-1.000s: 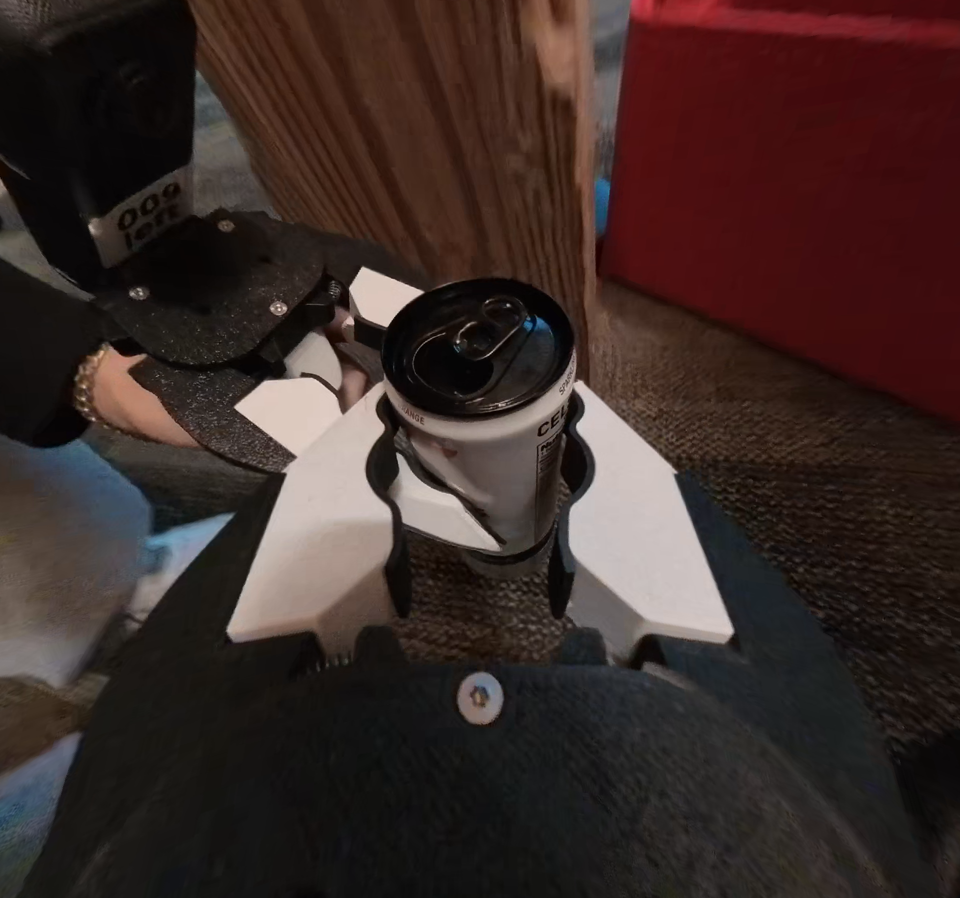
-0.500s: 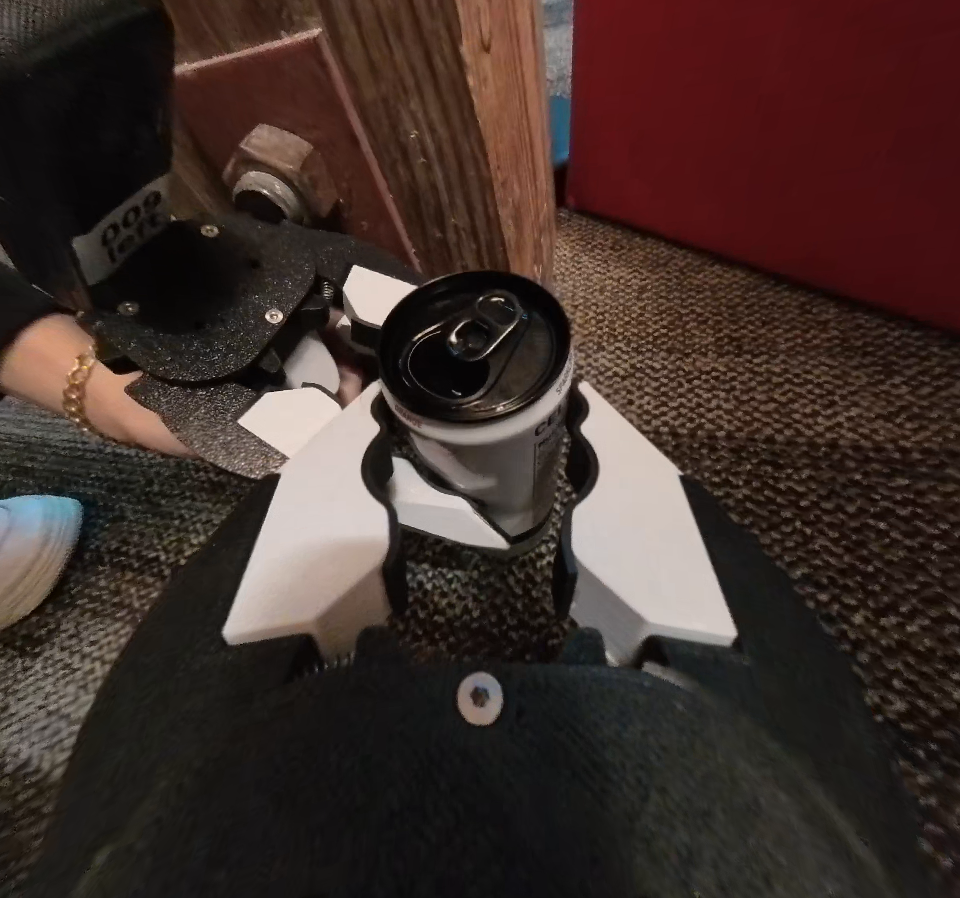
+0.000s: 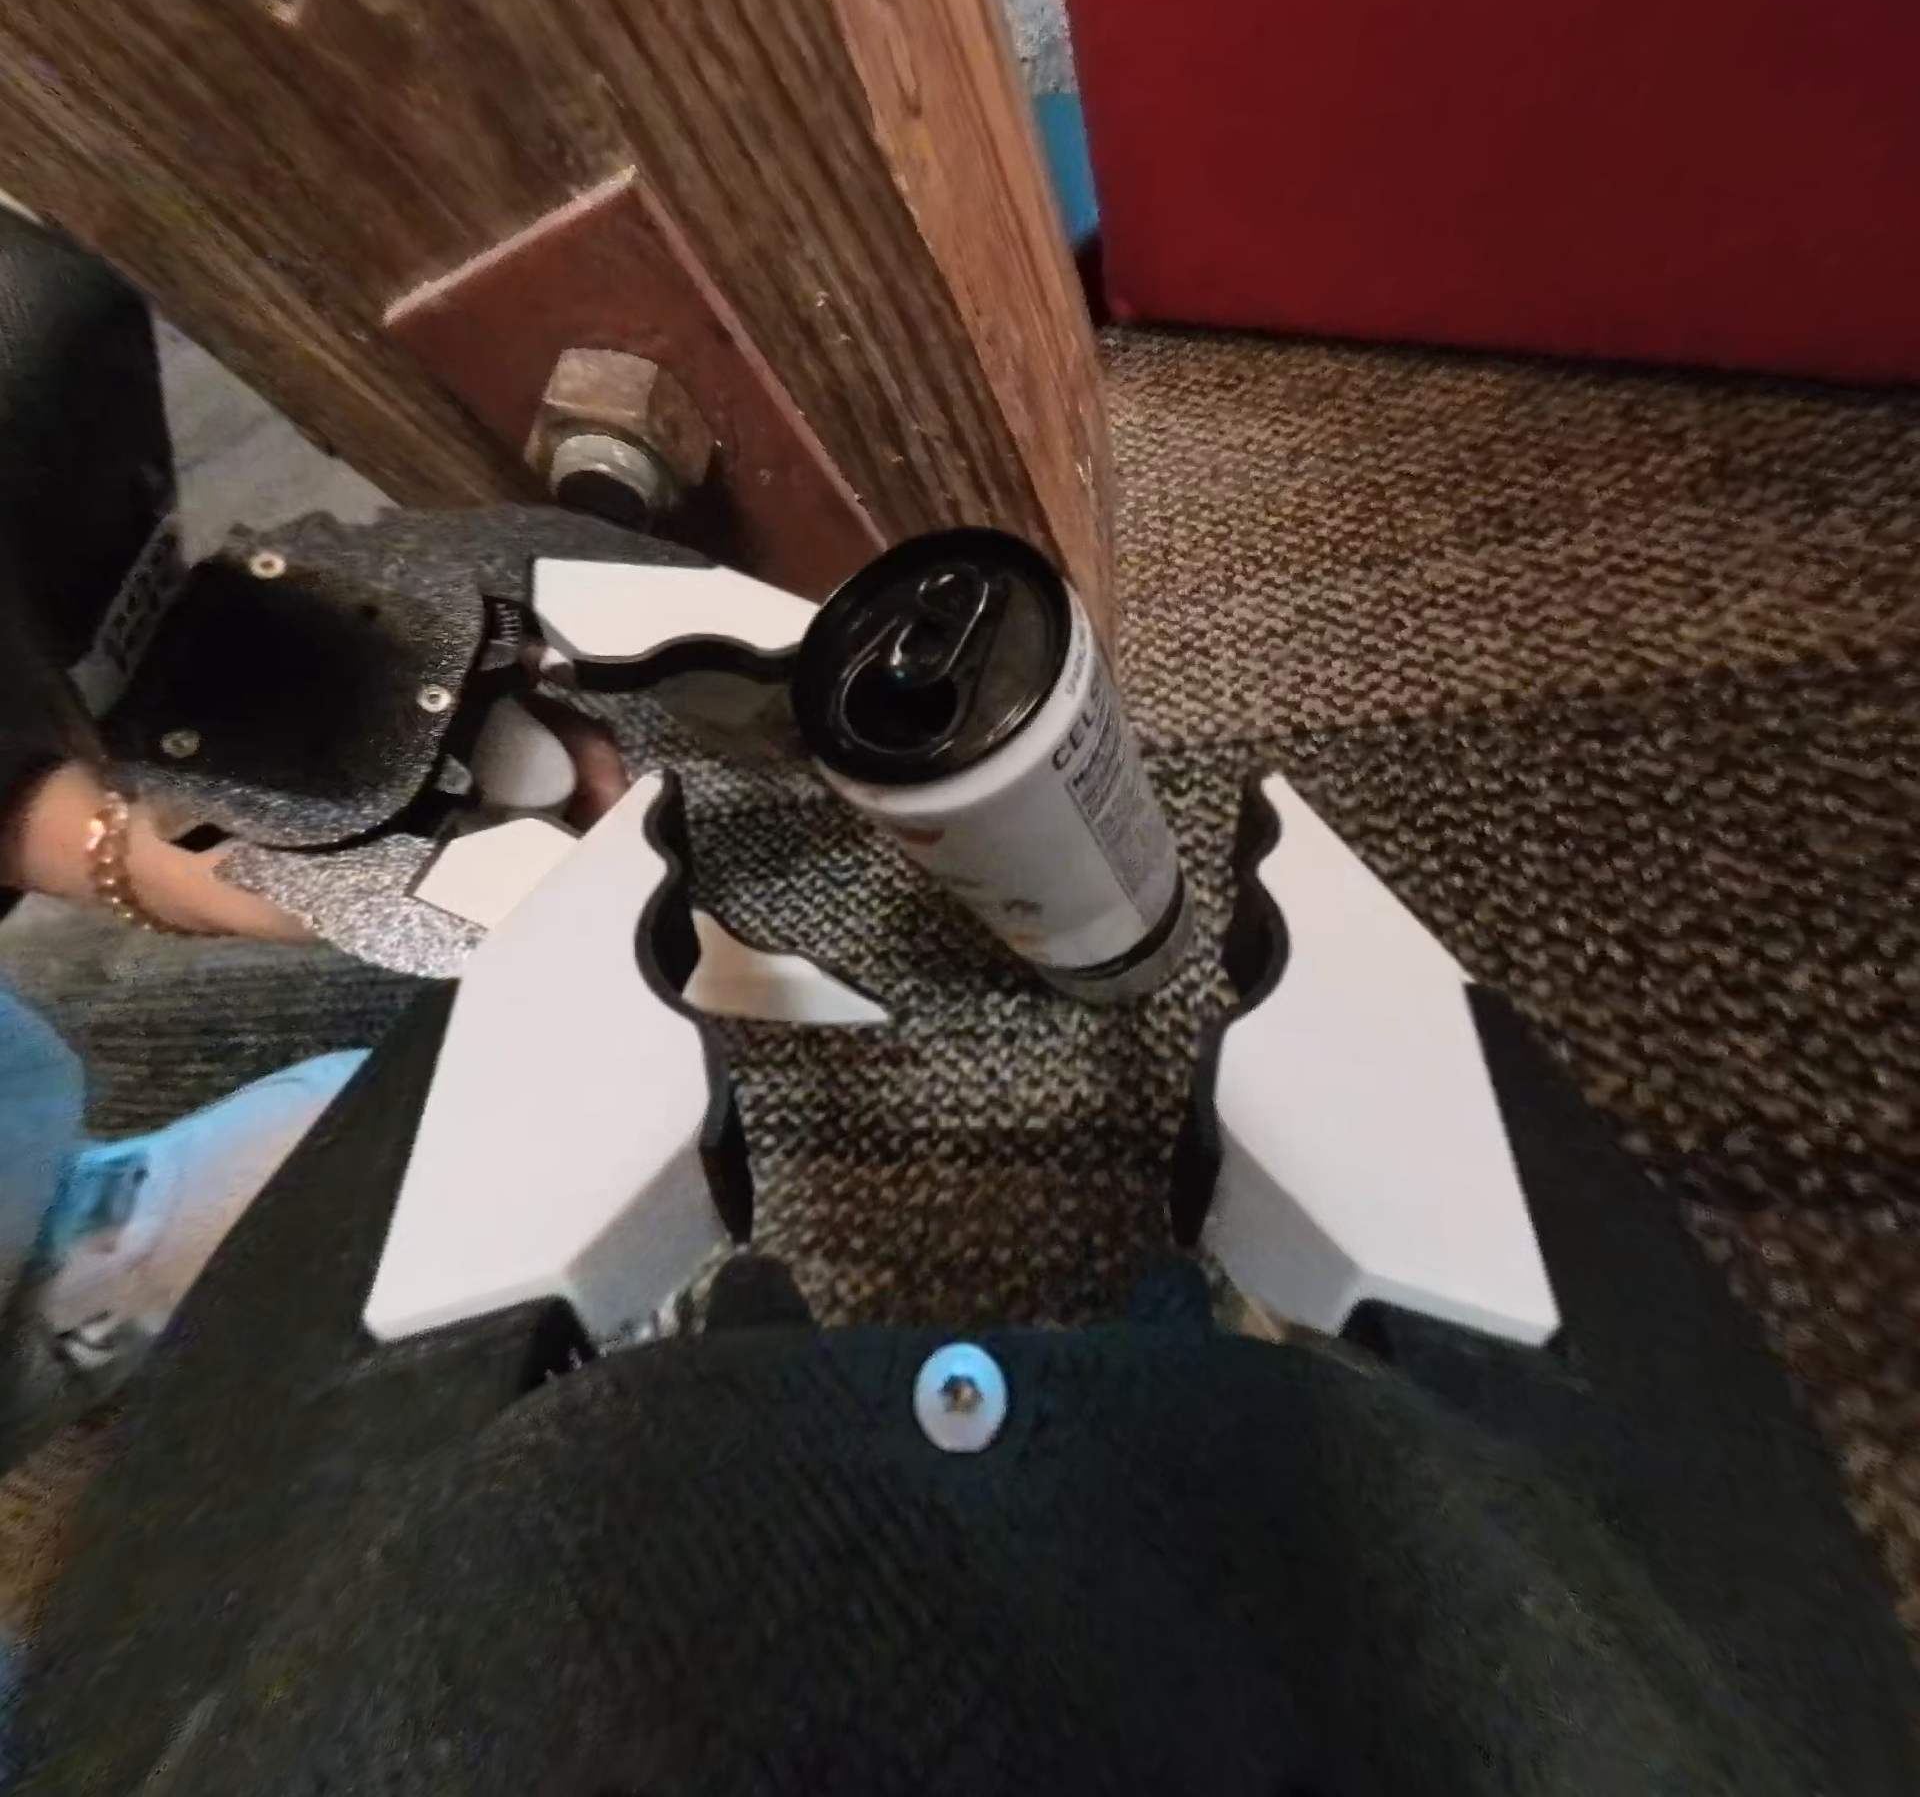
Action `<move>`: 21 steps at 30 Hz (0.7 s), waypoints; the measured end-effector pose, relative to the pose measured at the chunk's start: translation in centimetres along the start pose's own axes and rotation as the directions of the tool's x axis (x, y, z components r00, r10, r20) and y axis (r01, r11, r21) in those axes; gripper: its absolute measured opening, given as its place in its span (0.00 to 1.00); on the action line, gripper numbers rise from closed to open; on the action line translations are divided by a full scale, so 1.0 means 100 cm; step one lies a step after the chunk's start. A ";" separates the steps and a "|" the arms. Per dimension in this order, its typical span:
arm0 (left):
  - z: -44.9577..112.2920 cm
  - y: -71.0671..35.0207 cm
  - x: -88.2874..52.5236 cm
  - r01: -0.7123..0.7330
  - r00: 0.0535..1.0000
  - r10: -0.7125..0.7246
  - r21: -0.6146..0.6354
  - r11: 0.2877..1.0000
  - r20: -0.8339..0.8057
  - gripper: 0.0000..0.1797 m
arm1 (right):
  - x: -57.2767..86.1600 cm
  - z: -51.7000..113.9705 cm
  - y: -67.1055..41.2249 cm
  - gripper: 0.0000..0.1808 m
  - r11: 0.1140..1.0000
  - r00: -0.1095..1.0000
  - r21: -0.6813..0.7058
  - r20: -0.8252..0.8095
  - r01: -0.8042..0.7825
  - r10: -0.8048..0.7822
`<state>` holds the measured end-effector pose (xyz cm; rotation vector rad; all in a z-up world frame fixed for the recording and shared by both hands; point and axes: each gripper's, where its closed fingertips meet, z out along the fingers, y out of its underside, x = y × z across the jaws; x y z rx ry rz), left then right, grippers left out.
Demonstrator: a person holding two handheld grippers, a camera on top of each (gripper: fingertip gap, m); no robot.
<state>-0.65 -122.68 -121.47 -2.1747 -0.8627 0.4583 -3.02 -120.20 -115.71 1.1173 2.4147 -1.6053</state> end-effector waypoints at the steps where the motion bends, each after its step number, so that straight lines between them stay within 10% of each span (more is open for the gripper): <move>1: -0.010 0.003 0.002 0.002 1.000 -0.002 -0.023 1.000 0.002 0.49 | -0.001 -0.010 -0.001 0.61 1.000 0.999 0.005 -0.027 -0.027 0.027; 6: -0.110 -0.015 0.038 -0.027 0.996 0.018 -0.098 0.995 -0.091 0.49 | 0.000 -0.089 -0.029 0.88 0.972 0.902 0.135 -0.365 -0.193 0.230; 13: -0.350 -0.150 0.062 -0.058 0.986 0.043 -0.087 0.995 -0.158 0.48 | -0.173 -0.164 -0.095 0.87 0.924 0.851 0.081 -0.366 -0.375 0.377; 21: -0.618 -0.315 -0.001 0.146 0.989 -0.144 0.123 0.982 -0.028 0.49 | -0.376 -0.235 -0.232 0.80 0.977 0.941 -0.051 -0.284 -0.205 0.183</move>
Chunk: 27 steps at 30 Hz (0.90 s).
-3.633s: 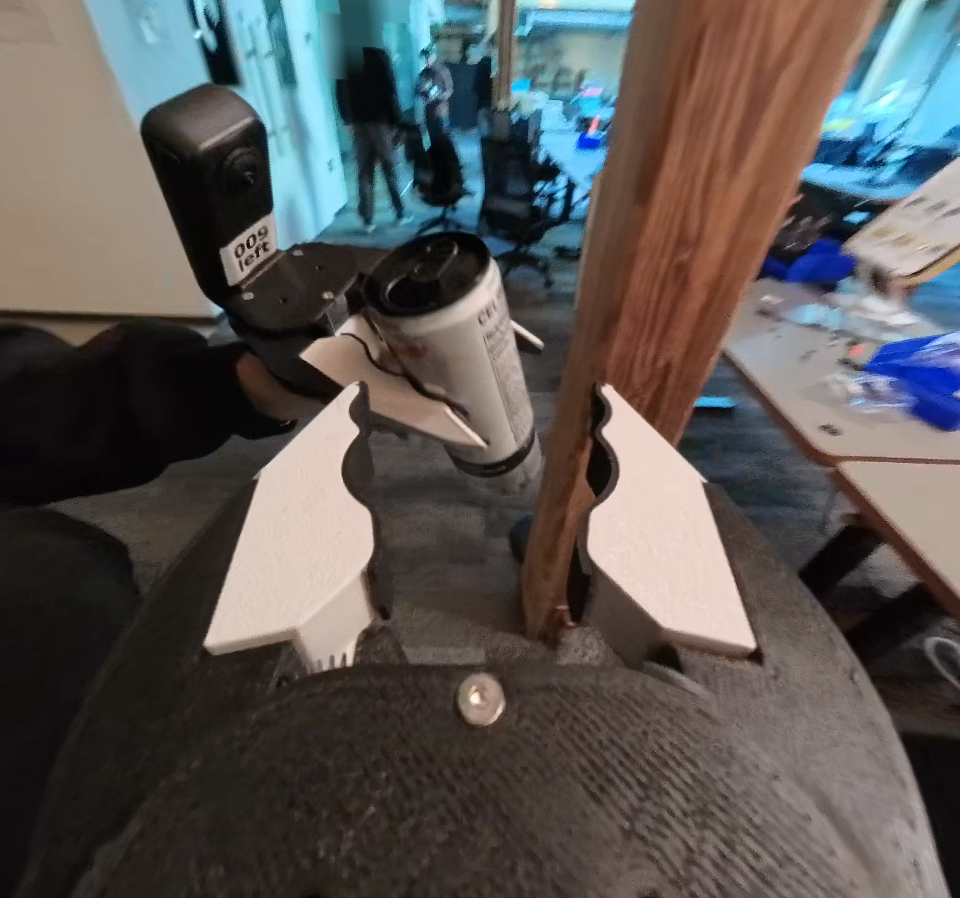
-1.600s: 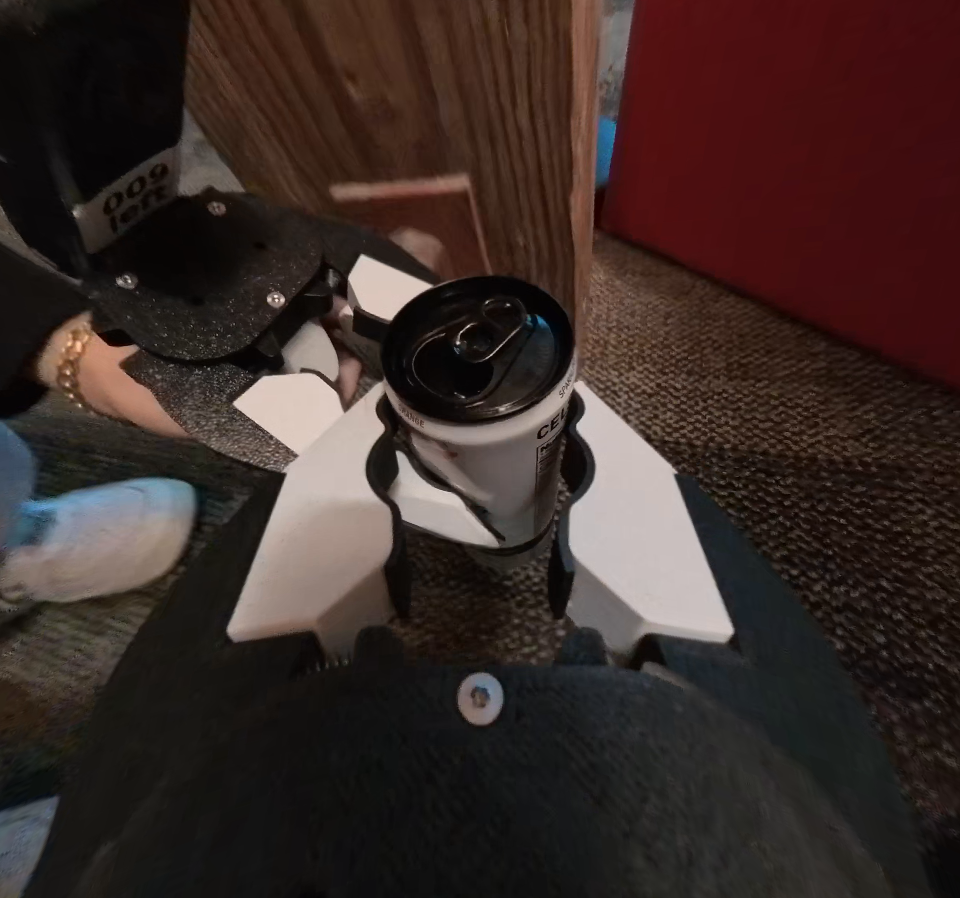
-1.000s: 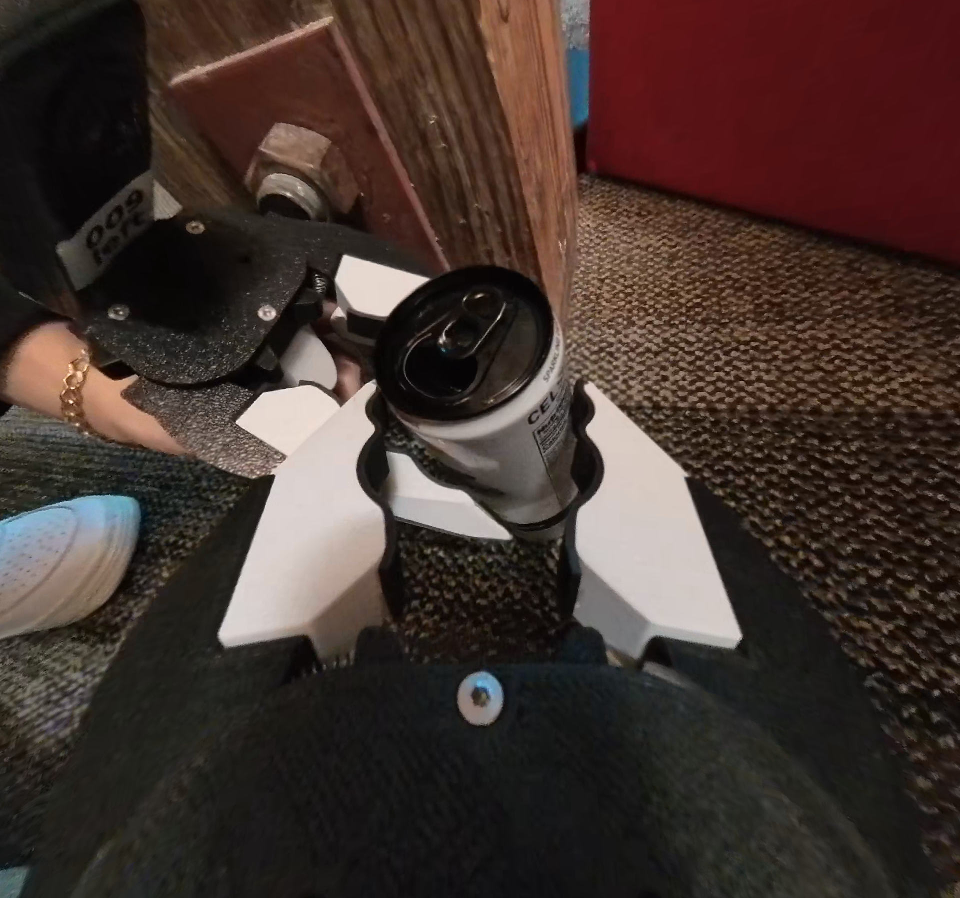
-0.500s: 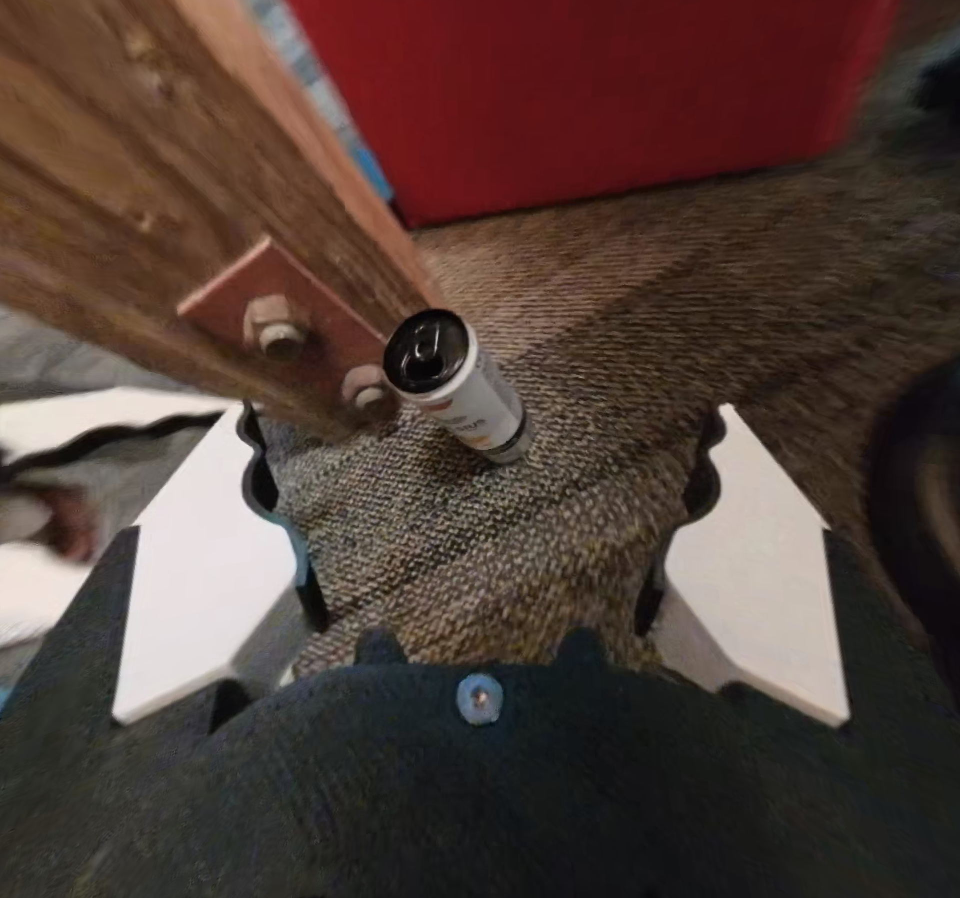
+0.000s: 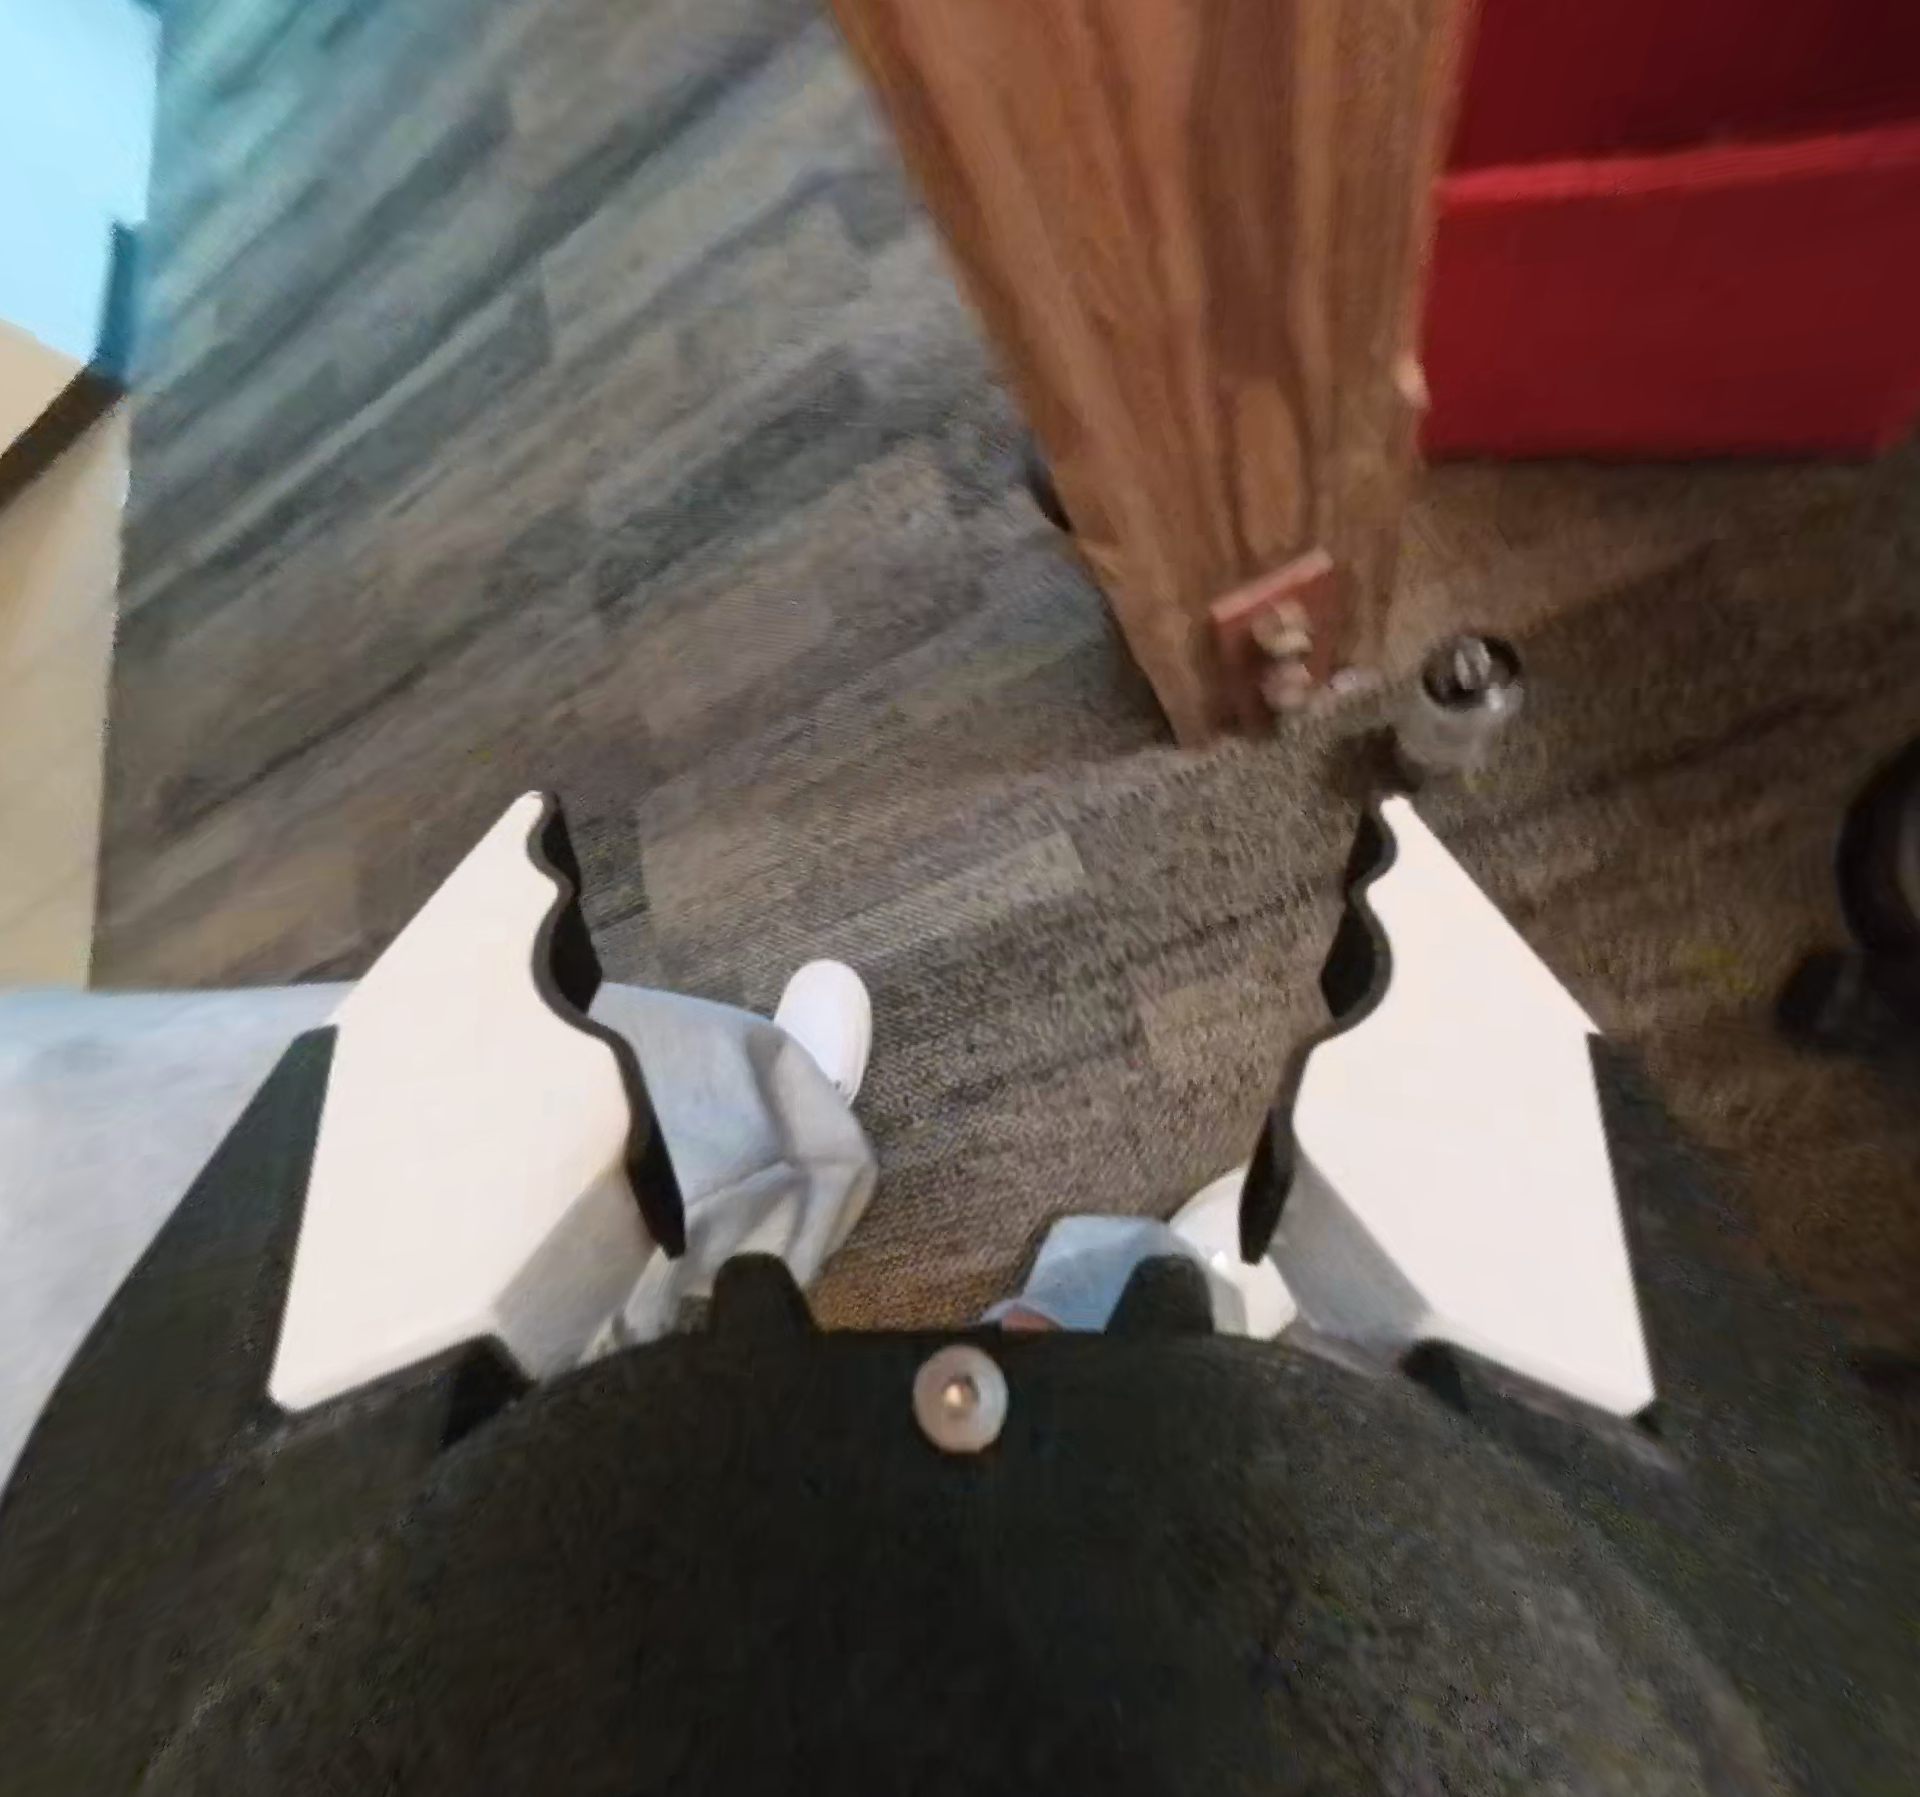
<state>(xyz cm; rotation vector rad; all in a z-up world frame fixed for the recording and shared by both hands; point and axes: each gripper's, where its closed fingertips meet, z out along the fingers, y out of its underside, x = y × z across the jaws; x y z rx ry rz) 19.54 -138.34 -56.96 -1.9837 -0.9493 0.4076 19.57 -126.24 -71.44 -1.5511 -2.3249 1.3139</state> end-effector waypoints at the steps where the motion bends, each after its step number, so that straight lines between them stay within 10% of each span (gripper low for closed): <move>1: -0.026 -0.016 -0.012 0.030 0.999 -0.031 0.036 0.999 0.030 0.49 | -0.025 -0.011 -0.017 0.79 0.998 0.997 0.017 0.041 0.063 -0.064; 15: -0.357 -0.089 -0.213 -0.065 0.849 -0.106 0.301 0.951 0.519 0.55 | -0.316 0.005 -0.235 0.70 0.835 0.866 0.297 0.047 0.464 -0.497; 27: -0.432 -0.067 -0.452 0.055 0.639 -0.335 0.394 0.918 0.692 0.57 | -0.490 0.212 -0.415 0.70 0.592 0.539 0.395 0.249 0.702 -0.805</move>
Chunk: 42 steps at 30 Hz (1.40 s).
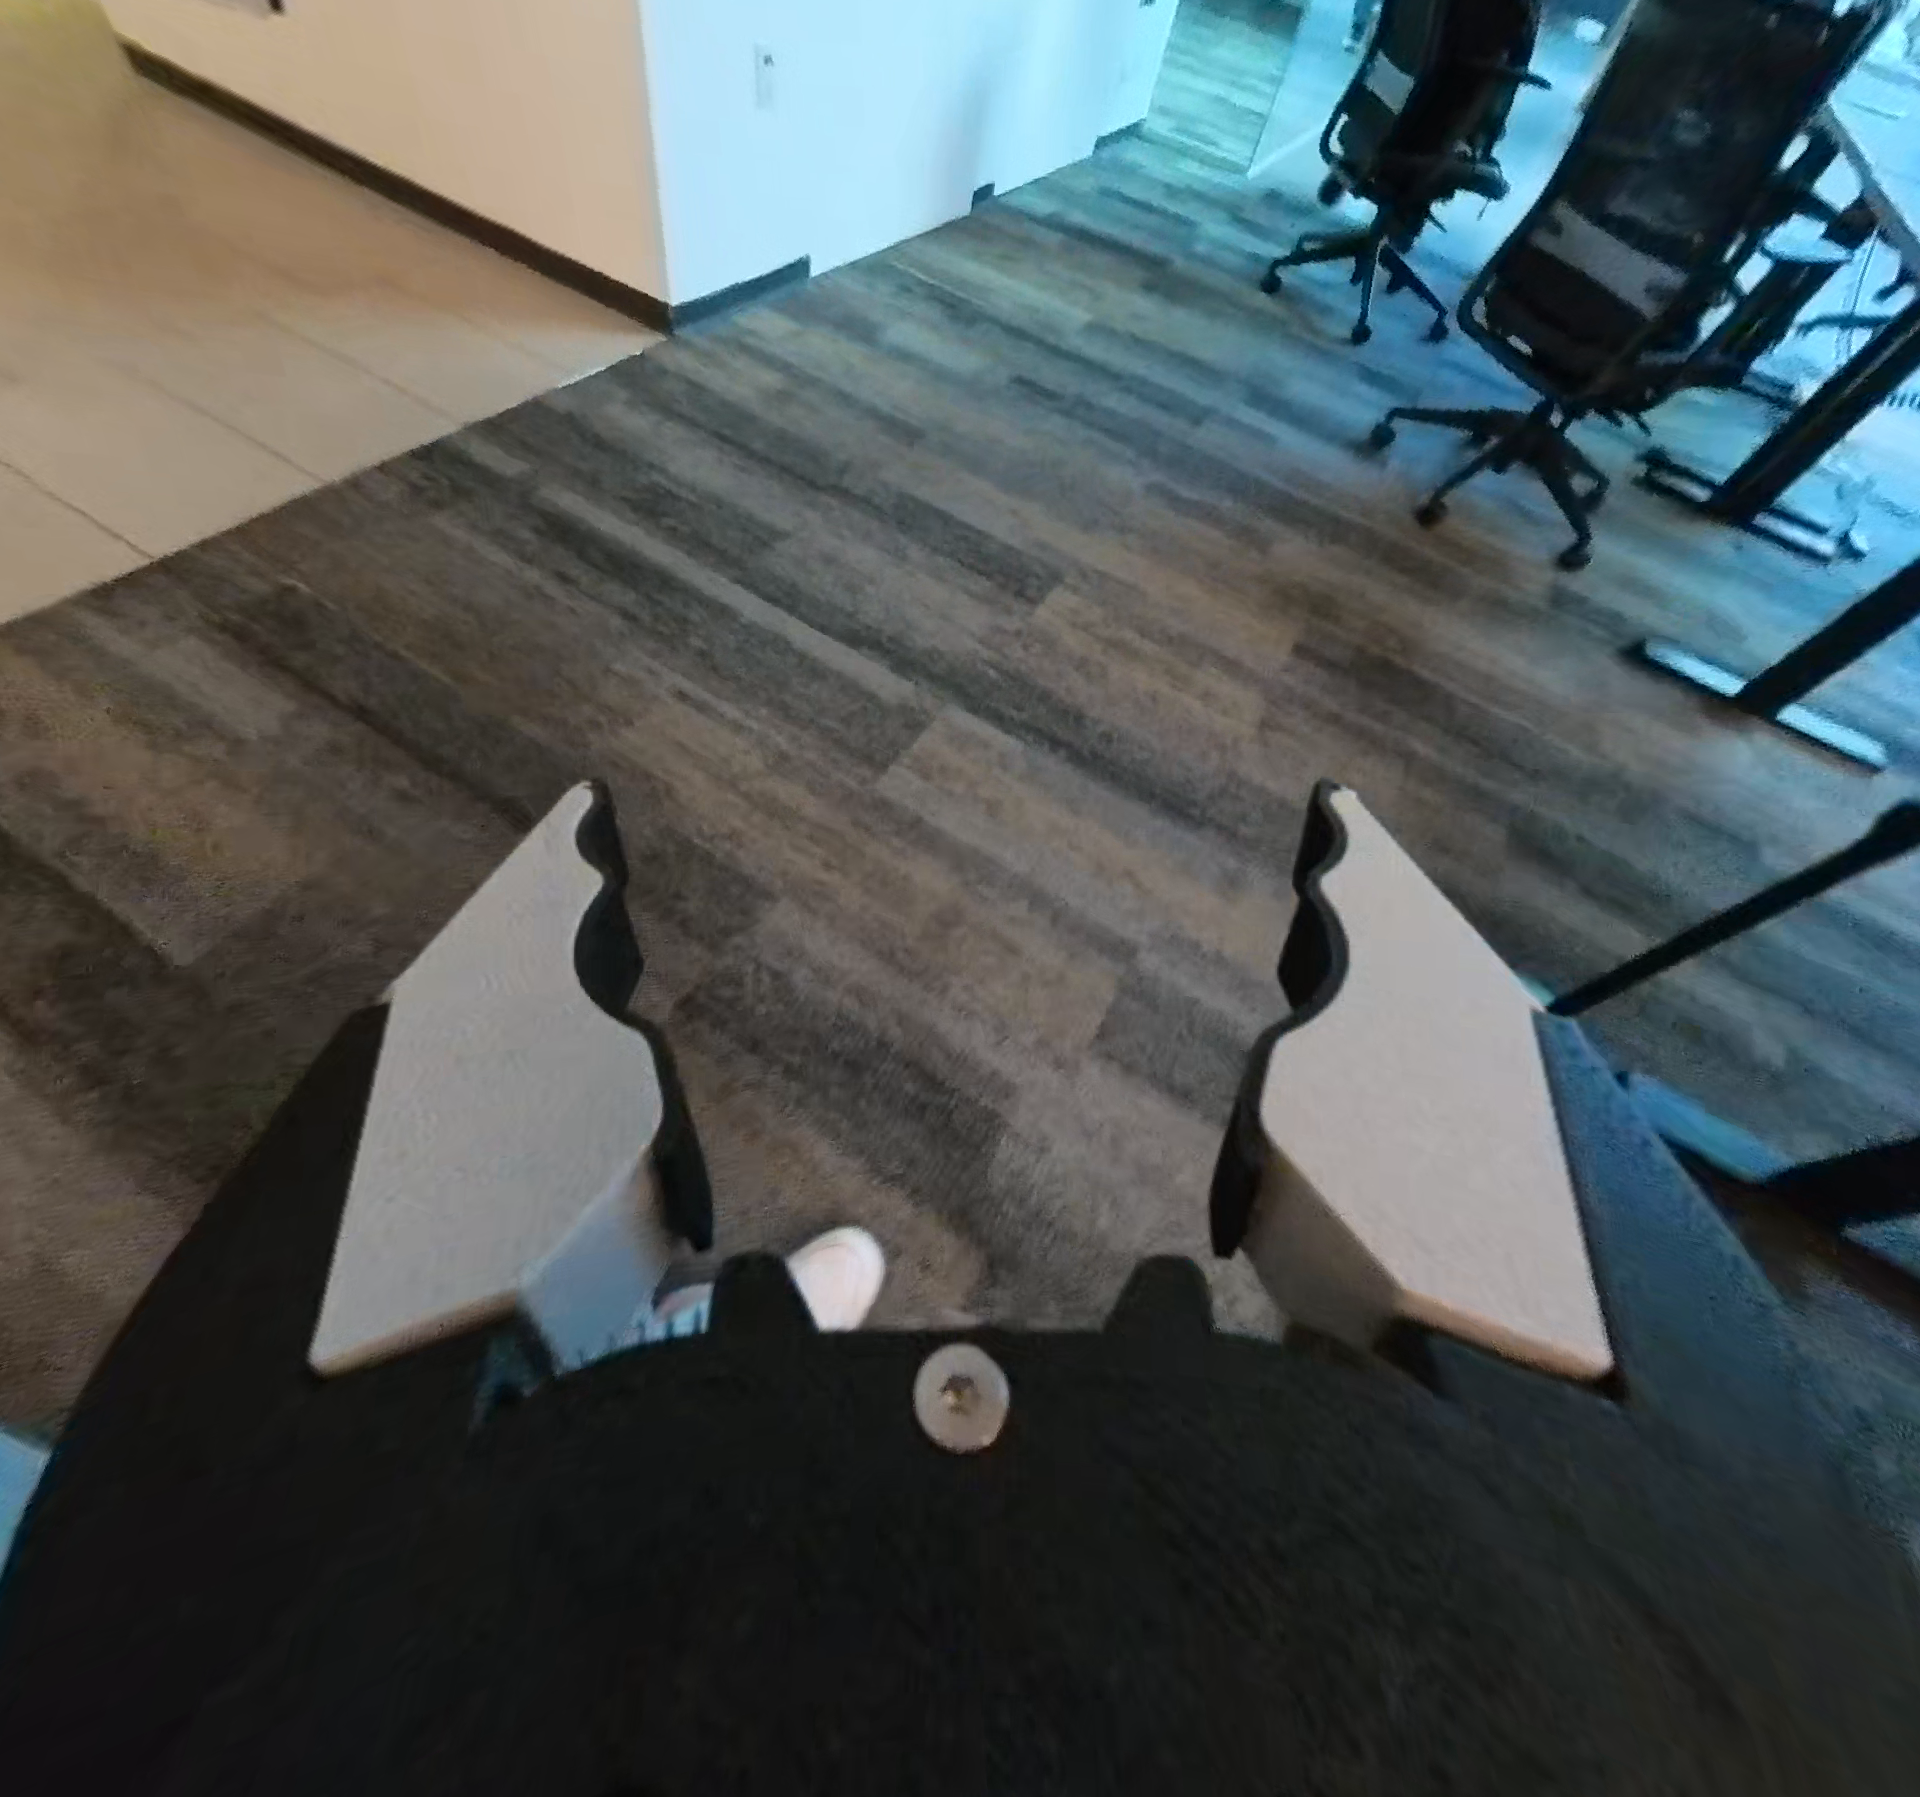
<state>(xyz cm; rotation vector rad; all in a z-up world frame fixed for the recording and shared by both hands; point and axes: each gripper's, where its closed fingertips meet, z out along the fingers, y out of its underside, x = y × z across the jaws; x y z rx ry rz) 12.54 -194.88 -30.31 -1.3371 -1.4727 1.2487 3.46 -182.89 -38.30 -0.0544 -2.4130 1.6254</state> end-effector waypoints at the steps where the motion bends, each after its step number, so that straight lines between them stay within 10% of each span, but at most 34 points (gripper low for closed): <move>1: 0.019 -0.002 -0.013 0.012 1.000 -0.012 0.000 1.000 0.006 0.57 | 0.014 0.024 -0.004 0.71 0.999 0.999 -0.005 0.005 0.034 -0.034; 17: 0.308 -0.048 -0.200 0.187 0.982 -0.187 -0.046 0.981 -0.006 0.57 | 0.230 0.216 -0.052 0.72 0.985 0.991 -0.148 -0.086 0.086 -0.099; 29: 0.544 -0.098 -0.354 0.073 0.918 -0.120 -0.136 0.988 -0.377 0.58 | 0.435 0.398 -0.117 0.71 0.977 0.946 -0.196 -0.324 -0.085 0.017; 42: 0.832 -0.218 -0.417 0.053 0.849 -0.017 0.053 0.997 -0.528 0.59 | 0.601 0.567 -0.152 0.70 0.988 0.962 -0.117 -0.265 -0.101 0.067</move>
